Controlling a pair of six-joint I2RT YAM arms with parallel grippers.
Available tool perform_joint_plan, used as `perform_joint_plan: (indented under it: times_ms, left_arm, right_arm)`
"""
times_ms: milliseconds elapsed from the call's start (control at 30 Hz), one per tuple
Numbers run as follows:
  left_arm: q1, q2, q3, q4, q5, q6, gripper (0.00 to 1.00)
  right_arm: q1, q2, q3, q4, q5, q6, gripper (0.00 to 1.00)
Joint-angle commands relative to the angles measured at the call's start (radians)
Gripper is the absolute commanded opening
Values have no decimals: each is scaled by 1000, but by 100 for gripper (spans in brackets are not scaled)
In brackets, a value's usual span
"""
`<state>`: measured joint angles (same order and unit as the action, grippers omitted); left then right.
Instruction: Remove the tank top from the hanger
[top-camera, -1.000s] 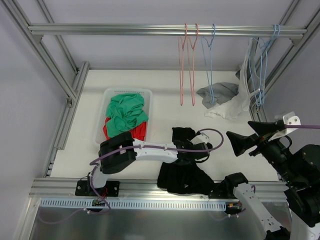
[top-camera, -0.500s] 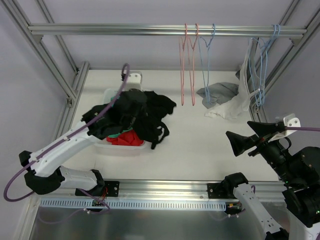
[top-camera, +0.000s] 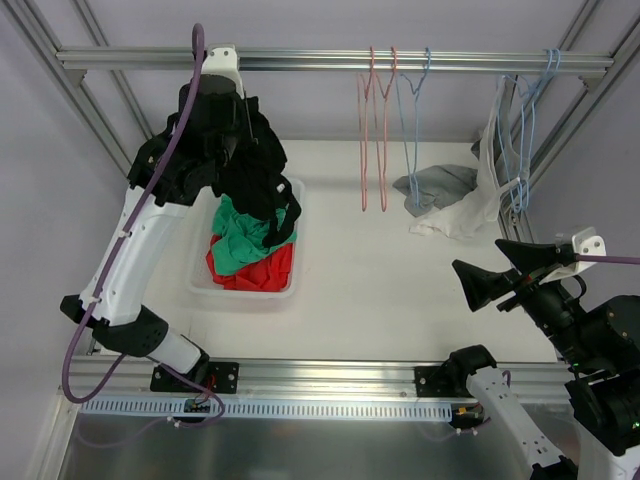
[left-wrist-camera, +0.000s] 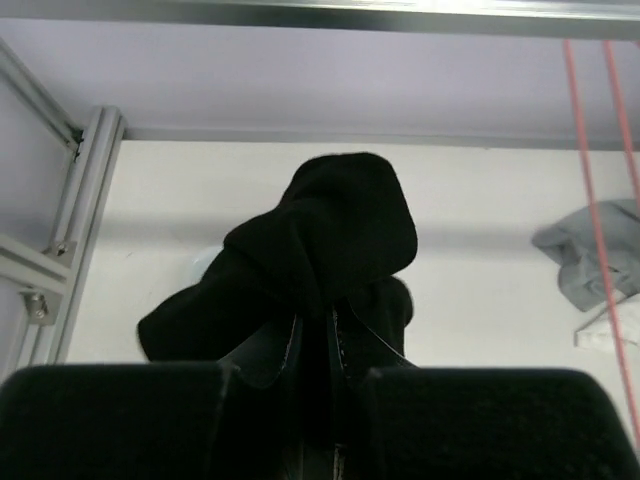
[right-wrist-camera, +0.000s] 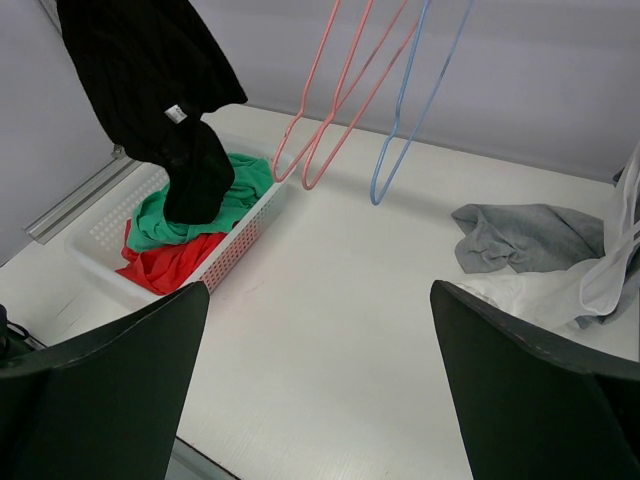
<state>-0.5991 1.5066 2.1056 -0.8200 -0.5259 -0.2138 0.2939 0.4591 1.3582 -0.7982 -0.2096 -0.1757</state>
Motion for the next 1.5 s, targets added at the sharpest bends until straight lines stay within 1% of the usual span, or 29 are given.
perform_joint_plan:
  times_ms: [0, 67, 133, 200, 233, 300, 333, 367, 400, 433, 467, 533, 567, 667, 767, 867, 933, 1067, 1133, 1200, 1233, 1300, 1333, 1367, 1400, 1433, 1467]
  left_arm:
    - [61, 11, 36, 1, 64, 100, 0]
    - [81, -3, -33, 2, 70, 117, 0]
    - [96, -16, -128, 2, 81, 103, 0]
    - [108, -43, -206, 4, 104, 58, 0]
    - [123, -51, -288, 5, 104, 36, 0]
    - [143, -60, -375, 7, 153, -37, 0]
    - [150, -57, -459, 12, 168, -86, 0]
    - [157, -43, -505, 18, 179, -107, 0]
    - [159, -31, -545, 22, 173, -139, 0]
    - [160, -17, -626, 22, 161, -166, 0]
    - [166, 16, -665, 28, 147, -227, 0]
    - [177, 62, -761, 47, 119, -281, 0]
    - [185, 119, -780, 65, 125, -289, 0]
    - [199, 225, -811, 85, 148, -308, 0]
    - [199, 285, -846, 111, 171, -329, 0]
    - [200, 320, -878, 137, 159, -346, 0]
    - [206, 319, -895, 142, 147, -361, 0]
    - [228, 239, -924, 142, 106, -406, 0]
    - [243, 207, -931, 143, 99, -426, 0]
    - [251, 163, -921, 142, 107, -423, 16]
    - [251, 144, -920, 142, 122, -423, 27]
    - [249, 74, -915, 142, 150, -412, 39]
    - [249, 49, -914, 143, 174, -397, 44]
    - [248, -10, -911, 142, 185, -391, 52]
    - [248, -43, -908, 142, 199, -384, 57]
    - [248, -74, -908, 140, 211, -369, 61]
    - [248, -138, -906, 140, 231, -368, 67]
  right_arm:
    - [-2, 9, 19, 47, -25, 8, 100]
    - [-2, 10, 15, 48, -31, 8, 100]
    - [-1, 12, 7, 54, -37, 13, 99]
    - [-2, 13, -4, 63, -48, 19, 99]
    - [-2, 15, -8, 66, -53, 22, 100]
    - [-1, 15, -21, 76, -71, 30, 99]
    - [-2, 13, -27, 77, -74, 31, 100]
    - [-1, 15, -33, 80, -83, 33, 100]
    - [-2, 13, -48, 86, -86, 38, 99]
    - [-1, 13, -56, 86, -89, 39, 99]
    - [-2, 15, -62, 88, -96, 39, 99]
    - [-2, 13, -82, 93, -103, 44, 99]
    - [-2, 15, -88, 96, -111, 45, 99]
    - [-1, 10, -120, 114, -125, 53, 99]
    - [-2, 18, -140, 123, -122, 53, 100]
    - [-2, 44, -140, 123, -116, 58, 99]
    - [-2, 70, -133, 120, -90, 61, 99]
    - [-2, 121, -84, 108, -57, 53, 100]
    - [-1, 165, -32, 97, -37, 33, 100]
    - [-2, 205, 45, 64, 13, 10, 100]
    - [-2, 257, 77, 45, 62, 1, 100]
    - [-2, 317, 145, -13, 123, -14, 100]
    - [-4, 346, 210, -30, 177, -27, 99]
    - [-7, 408, 244, -45, 197, -30, 99]
    - [-12, 443, 277, -76, 203, -34, 99]
    - [-16, 473, 345, -91, 228, -42, 100]
    - [-28, 530, 378, -110, 246, -48, 99]
